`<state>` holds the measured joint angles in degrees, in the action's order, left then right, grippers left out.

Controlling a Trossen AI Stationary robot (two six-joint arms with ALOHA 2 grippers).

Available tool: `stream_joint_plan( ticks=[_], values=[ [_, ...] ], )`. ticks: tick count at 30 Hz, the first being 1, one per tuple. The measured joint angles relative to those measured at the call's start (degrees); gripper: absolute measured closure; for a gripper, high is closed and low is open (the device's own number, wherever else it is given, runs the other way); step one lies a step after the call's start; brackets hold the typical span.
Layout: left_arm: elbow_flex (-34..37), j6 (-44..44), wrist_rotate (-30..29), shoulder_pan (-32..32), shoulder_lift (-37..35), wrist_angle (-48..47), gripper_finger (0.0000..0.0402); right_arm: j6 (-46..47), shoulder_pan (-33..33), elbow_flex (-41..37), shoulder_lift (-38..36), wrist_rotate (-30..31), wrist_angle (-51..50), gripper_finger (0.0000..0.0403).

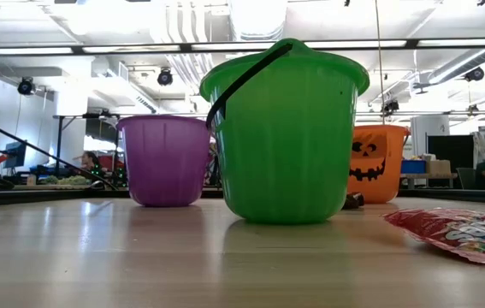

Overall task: Organize candy in baskets
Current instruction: Put the brown chocolate bar into the orange bucket

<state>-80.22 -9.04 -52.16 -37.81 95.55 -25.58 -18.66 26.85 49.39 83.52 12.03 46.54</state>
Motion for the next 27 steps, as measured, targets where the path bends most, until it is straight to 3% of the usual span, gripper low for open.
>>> stream_joint_plan(
  ticks=[7,22,27],
  values=[
    [2.81,0.02,-0.02,2.44,0.04,6.14,0.0359,0.03,-0.37,0.00,0.92,3.53,0.90,0.0197],
    [3.56,-0.45,0.07,2.95,0.09,6.72,0.0359,0.68,-1.31,0.00,0.94,7.98,0.12,0.0197],
    [3.56,-0.48,0.15,3.25,0.09,7.55,0.0359,0.68,-1.40,0.00,0.96,8.09,0.09,0.0170]
  ],
)
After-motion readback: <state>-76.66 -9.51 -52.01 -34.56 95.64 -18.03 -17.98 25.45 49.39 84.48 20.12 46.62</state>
